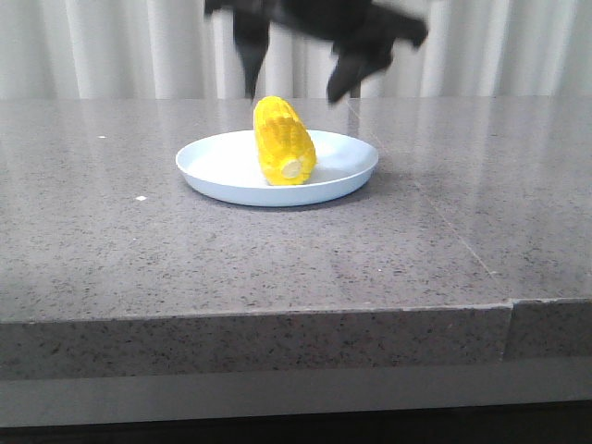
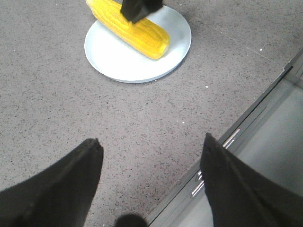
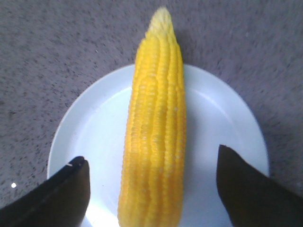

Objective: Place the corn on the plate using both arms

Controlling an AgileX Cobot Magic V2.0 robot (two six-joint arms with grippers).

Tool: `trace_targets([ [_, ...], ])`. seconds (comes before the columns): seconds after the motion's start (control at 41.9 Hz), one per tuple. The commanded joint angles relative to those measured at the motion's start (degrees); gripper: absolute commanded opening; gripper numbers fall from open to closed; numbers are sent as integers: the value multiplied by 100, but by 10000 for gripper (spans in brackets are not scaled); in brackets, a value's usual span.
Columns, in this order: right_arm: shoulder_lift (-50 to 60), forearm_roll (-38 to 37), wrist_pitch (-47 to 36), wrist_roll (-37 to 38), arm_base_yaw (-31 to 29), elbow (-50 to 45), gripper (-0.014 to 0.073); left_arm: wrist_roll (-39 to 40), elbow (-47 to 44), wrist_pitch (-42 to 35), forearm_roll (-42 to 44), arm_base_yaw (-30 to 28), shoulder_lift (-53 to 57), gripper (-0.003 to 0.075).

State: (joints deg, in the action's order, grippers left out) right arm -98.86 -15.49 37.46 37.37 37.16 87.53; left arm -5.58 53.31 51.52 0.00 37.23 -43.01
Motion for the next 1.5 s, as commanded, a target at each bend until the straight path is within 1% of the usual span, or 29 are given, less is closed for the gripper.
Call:
trace_targets([
  [0.0,810,-95,252,-854,-37,200,579,74,148,-394,-38,42,7,440],
  [0.096,1283,54,935,-1753,-37,169,579,74,148,-394,-38,42,7,440],
  [0.191,1771,377,1468,-2545,-41,36,579,74,148,-394,-38,42,7,440],
  [0.31,2456,658,1607,-3065,-41,-428,579,74,148,-394,-38,42,7,440],
  [0.478,3439,939,1575,-3156,-41,-1249,579,74,148,-394,-38,42,7,440],
  [0.74,4863,1075,1568,-3156,-41,-2500,579,74,148,-394,-38,42,7,440],
  [1.003,5909,1111,1577,-3156,-41,-3292,577,74,148,-394,-38,42,7,440],
  [1.146,6181,1111,1521,-3156,-41,-3471,549,74,148,-394,-38,42,7,440],
  [1.218,6218,1111,1513,-3156,-41,-3478,509,74,148,-394,-38,42,7,440],
  [1.265,6225,1111,1503,-3156,-41,-3478,456,74,148,-394,-38,42,7,438],
  [1.313,6225,1111,1498,-3156,-41,-3478,371,74,148,-394,-38,42,7,419],
  [1.337,6225,1111,1498,-3156,-41,-3478,346,74,148,-394,-38,42,7,405],
  [1.361,6225,1111,1498,-3156,-41,-3478,296,74,148,-394,-38,42,7,388],
  [1.433,6225,1111,1498,-3156,-41,-3478,154,74,148,-394,-38,42,7,302],
  [1.48,6225,1111,1498,-3156,-41,-3478,84,74,148,-394,-38,42,7,246],
])
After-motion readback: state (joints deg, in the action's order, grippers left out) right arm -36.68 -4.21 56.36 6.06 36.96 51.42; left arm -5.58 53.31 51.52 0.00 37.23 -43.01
